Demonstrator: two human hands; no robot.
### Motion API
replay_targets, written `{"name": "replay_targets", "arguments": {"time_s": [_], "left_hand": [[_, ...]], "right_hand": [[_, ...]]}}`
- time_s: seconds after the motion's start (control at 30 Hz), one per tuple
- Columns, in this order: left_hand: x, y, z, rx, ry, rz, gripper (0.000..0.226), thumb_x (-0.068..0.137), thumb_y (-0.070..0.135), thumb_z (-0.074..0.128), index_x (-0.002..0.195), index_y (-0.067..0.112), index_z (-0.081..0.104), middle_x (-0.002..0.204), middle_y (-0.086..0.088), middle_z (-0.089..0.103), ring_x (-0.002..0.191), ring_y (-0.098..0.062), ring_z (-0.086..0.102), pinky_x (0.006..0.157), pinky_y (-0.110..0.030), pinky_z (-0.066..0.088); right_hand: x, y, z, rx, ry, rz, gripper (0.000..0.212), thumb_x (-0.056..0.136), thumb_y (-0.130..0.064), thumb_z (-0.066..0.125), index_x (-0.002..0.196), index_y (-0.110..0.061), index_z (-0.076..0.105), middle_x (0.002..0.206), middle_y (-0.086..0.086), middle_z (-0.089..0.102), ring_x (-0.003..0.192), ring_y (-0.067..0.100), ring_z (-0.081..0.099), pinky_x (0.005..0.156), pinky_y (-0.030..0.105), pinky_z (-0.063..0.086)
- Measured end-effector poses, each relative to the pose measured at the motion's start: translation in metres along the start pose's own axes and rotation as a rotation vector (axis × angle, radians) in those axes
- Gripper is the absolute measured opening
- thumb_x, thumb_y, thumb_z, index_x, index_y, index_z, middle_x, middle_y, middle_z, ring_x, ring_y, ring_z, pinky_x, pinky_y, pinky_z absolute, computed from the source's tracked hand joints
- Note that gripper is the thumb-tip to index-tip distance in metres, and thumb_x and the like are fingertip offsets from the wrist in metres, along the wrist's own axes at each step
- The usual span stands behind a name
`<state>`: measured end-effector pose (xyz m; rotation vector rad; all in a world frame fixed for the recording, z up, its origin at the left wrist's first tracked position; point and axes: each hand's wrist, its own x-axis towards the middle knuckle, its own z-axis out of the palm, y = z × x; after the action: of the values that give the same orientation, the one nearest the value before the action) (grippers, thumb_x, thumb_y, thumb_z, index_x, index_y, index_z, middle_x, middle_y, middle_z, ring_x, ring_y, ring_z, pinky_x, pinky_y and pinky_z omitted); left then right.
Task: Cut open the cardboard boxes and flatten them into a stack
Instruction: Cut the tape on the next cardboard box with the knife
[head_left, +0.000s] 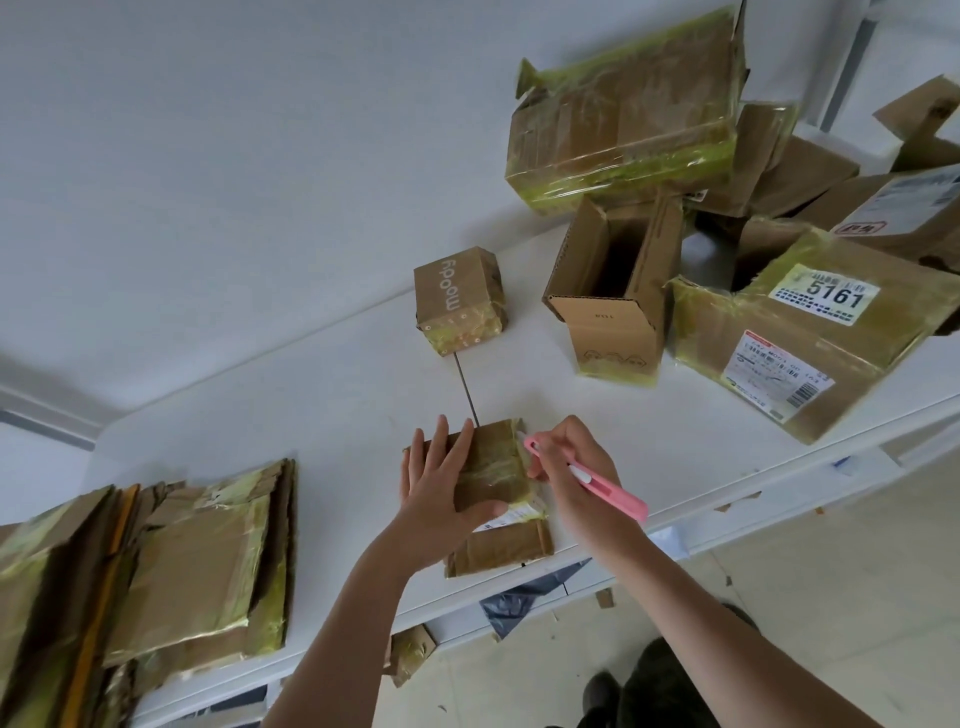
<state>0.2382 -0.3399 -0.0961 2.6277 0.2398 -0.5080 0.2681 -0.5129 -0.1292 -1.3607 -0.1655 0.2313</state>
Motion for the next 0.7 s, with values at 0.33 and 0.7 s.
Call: {"name": "replay_targets", "arguments": {"time_s": [0.33,0.7], "left_hand": [[0.001,-0.001,0.002,0.046,-0.015,0.019,0.097,0.092,0.045,0.064,0.154,0.037,-0.010,0.160,0.008,-0.029,0.144,-0.022,-0.034,0.118,-0.045,-0.015],[0.003,0.000,0.001,0.055,-0.025,0.015,0.099,0.090,0.049,0.064,0.154,0.038,-0.012,0.160,0.007,-0.029,0.144,-0.022,-0.034,0.118,-0.046,-0.015]], "right_hand": [[-0.007,0.004,-0.018,-0.222,-0.145,-0.139,0.019,0.101,-0.007,0.049,0.083,-0.011,0.046,0.065,0.002,0.056,0.061,0.017,0.056,0.073,0.036,0.053],[-0.032,0.016,-0.031,-0.316,-0.145,-0.187,0.028,0.098,-0.034,0.047,0.087,-0.008,0.049,0.070,-0.006,0.061,0.059,0.017,0.061,0.059,0.047,0.051]]}}
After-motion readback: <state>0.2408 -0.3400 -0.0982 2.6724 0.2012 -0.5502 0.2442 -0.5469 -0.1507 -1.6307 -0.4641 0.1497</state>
